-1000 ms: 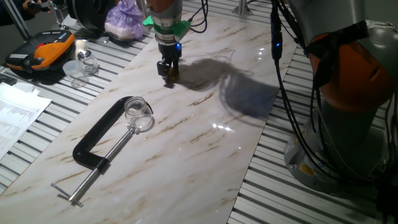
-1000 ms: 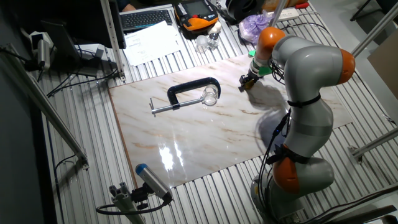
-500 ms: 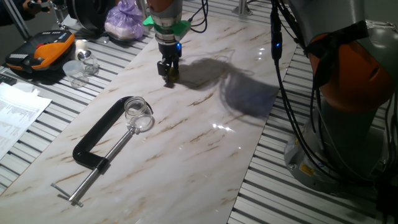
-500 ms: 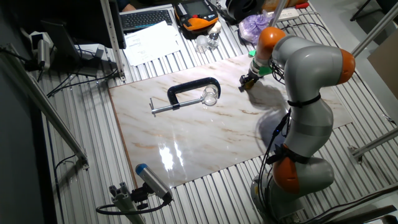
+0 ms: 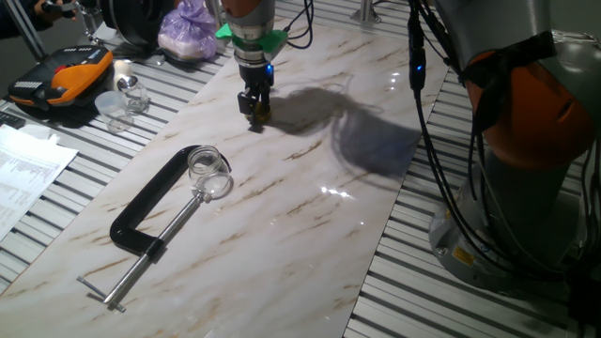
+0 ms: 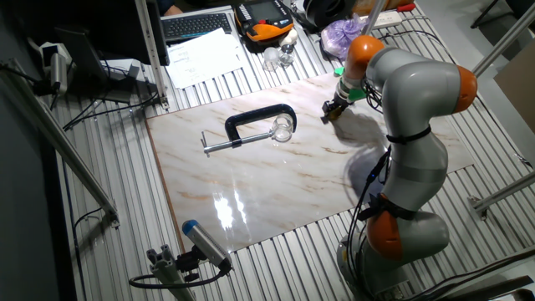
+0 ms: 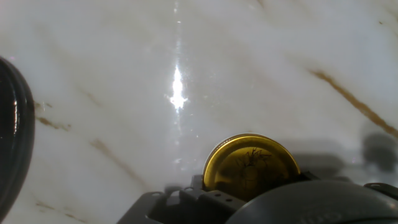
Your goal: Screw the lid onto the jar
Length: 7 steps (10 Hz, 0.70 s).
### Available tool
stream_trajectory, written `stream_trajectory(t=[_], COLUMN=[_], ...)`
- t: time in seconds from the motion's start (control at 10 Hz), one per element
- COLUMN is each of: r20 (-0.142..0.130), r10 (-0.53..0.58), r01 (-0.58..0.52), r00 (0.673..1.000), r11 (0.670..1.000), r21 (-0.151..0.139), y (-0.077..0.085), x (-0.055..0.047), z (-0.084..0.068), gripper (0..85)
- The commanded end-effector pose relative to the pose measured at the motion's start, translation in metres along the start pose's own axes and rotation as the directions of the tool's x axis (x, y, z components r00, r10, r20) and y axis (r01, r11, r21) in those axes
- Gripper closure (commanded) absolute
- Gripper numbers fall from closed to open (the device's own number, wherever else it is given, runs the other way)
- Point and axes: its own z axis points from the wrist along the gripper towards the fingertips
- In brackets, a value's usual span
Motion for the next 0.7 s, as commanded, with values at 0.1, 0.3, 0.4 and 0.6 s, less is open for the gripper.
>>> stream_trajectory(t=[0.1,0.3,0.4,0.6], r20=[-0.008,-0.015,-0.018,-0.019], r10=[-0.008,-0.014,-0.020,-0.019], r01=[0.008,0.014,0.020,0.019], r00=[1.000,1.000,1.000,1.000], r11=[1.000,1.000,1.000,1.000], r21=[0.000,0.001,0.000,0.004], y=[0.000,0.000,0.000,0.001], x=[0.001,0.002,0.003,0.004], z=[-0.002,-0.007,-0.010,-0.015], gripper=[68.0,85.0,85.0,85.0])
